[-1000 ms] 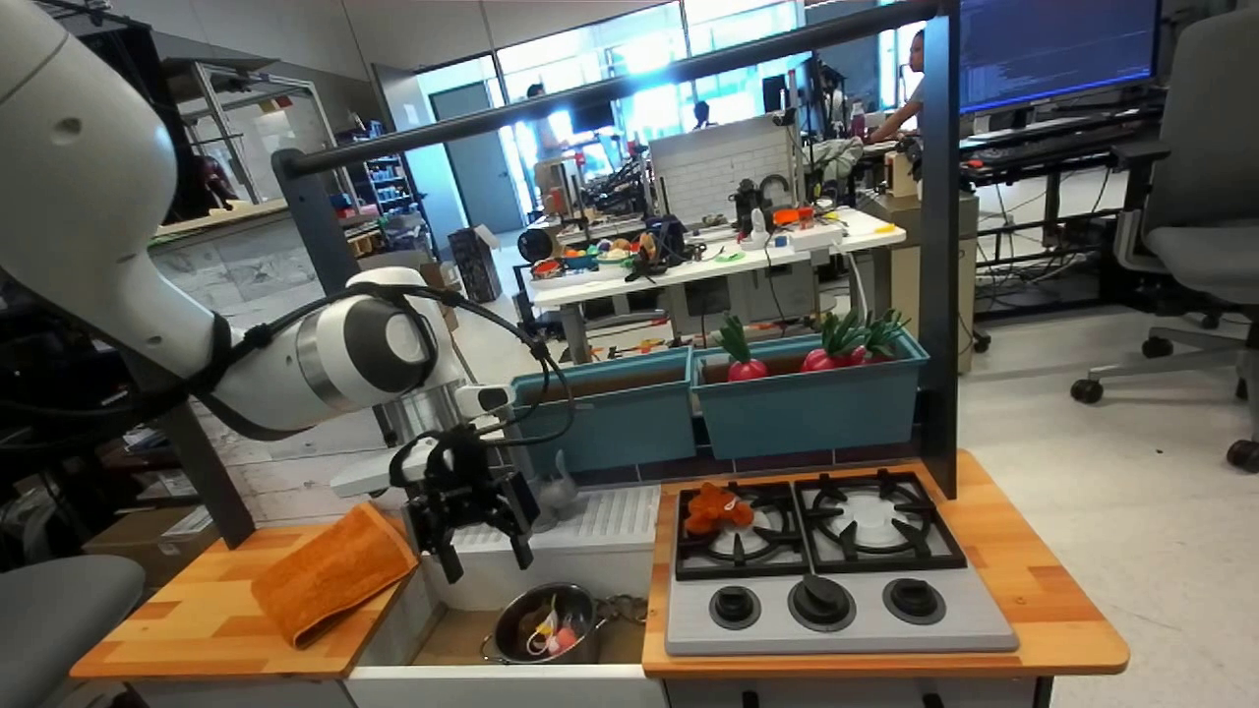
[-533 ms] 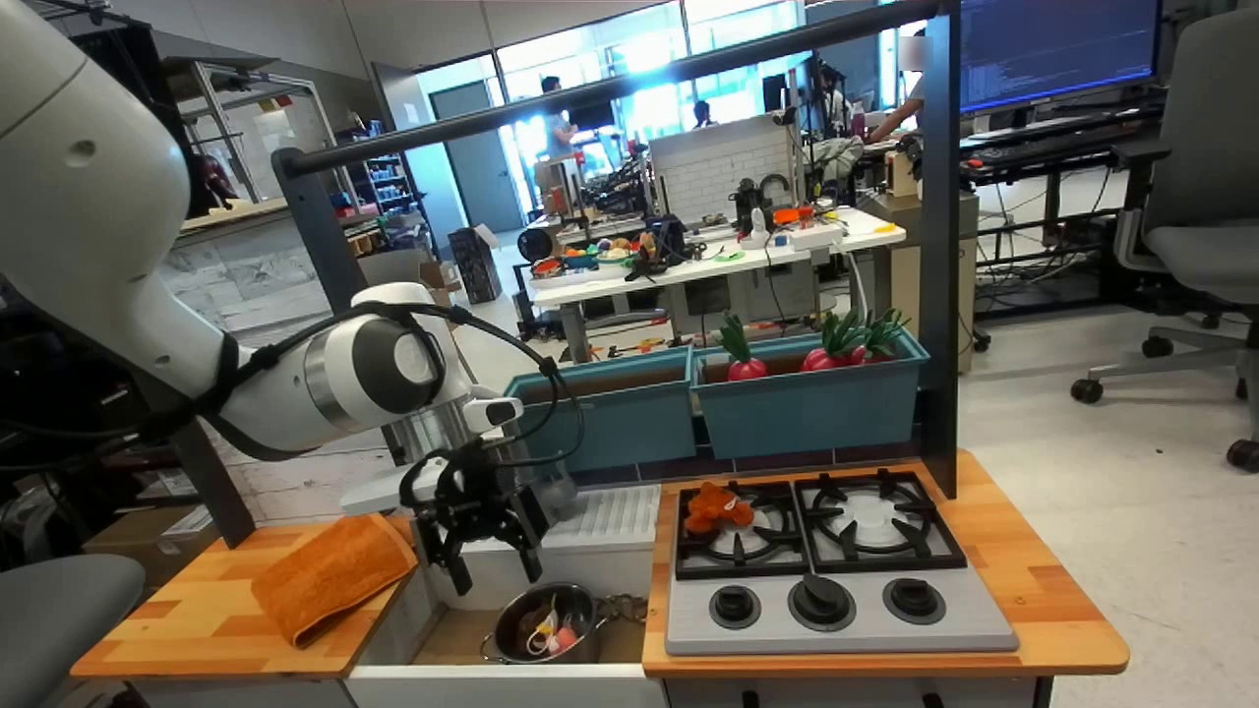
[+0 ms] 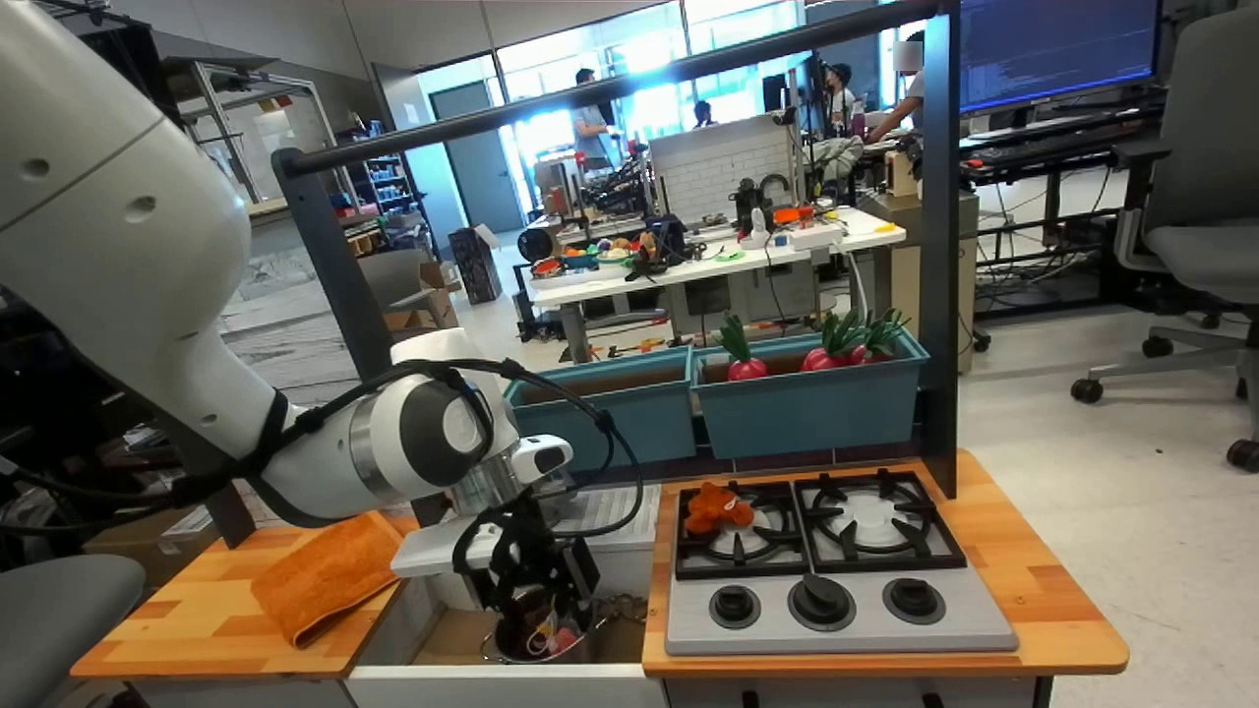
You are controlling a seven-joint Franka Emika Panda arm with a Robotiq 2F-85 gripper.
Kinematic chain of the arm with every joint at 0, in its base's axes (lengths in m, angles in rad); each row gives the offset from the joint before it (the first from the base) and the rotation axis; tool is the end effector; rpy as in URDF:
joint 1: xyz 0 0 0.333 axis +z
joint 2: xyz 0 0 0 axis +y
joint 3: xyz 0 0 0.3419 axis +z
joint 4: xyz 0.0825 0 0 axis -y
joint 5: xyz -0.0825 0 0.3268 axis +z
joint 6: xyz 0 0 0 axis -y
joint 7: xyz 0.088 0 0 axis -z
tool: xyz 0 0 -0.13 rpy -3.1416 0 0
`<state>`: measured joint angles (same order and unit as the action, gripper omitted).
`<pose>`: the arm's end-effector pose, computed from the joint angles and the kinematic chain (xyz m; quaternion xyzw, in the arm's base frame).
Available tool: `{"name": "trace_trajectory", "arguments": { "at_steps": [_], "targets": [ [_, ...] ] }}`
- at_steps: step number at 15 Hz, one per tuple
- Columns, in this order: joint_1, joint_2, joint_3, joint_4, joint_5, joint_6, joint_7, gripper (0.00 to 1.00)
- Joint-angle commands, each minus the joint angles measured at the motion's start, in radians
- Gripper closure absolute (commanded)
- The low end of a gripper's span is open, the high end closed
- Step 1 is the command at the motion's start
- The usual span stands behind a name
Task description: Use the towel to wipe the table, then put the dolls on the stove
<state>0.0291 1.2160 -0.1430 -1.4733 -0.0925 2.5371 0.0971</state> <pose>0.6336 -0.0610 -0.0200 0.9927 -0.0237 -0.0733 0.0929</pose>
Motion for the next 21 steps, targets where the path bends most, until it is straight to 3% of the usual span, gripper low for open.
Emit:
{"name": "trace_trajectory", "arguments": {
  "at_steps": [1, 2, 3, 4, 7, 9, 10, 11, 14, 21],
  "targets": [
    [0.0, 0.0, 0.005, -0.007, -0.006, 0.068, -0.001, 0.36],
    [0.005, 0.001, 0.004, -0.004, -0.007, 0.082, 0.001, 0.24],
    [0.012, 0.005, 0.001, 0.005, -0.008, 0.089, 0.005, 0.29],
    [0.017, 0.009, -0.001, 0.011, -0.009, 0.094, 0.007, 0.26],
    [0.031, 0.034, -0.008, 0.051, -0.008, 0.075, 0.017, 0.0],
    [0.034, 0.054, -0.009, 0.073, -0.007, 0.063, 0.02, 0.0],
    [0.036, 0.065, -0.01, 0.084, -0.007, 0.06, 0.022, 0.04],
    [0.036, 0.075, -0.011, 0.093, -0.006, 0.056, 0.023, 0.2],
    [0.038, 0.108, -0.017, 0.126, -0.006, 0.048, 0.029, 0.47],
    [0.041, 0.14, -0.023, 0.17, -0.007, 0.055, 0.035, 0.98]
  ]
}}
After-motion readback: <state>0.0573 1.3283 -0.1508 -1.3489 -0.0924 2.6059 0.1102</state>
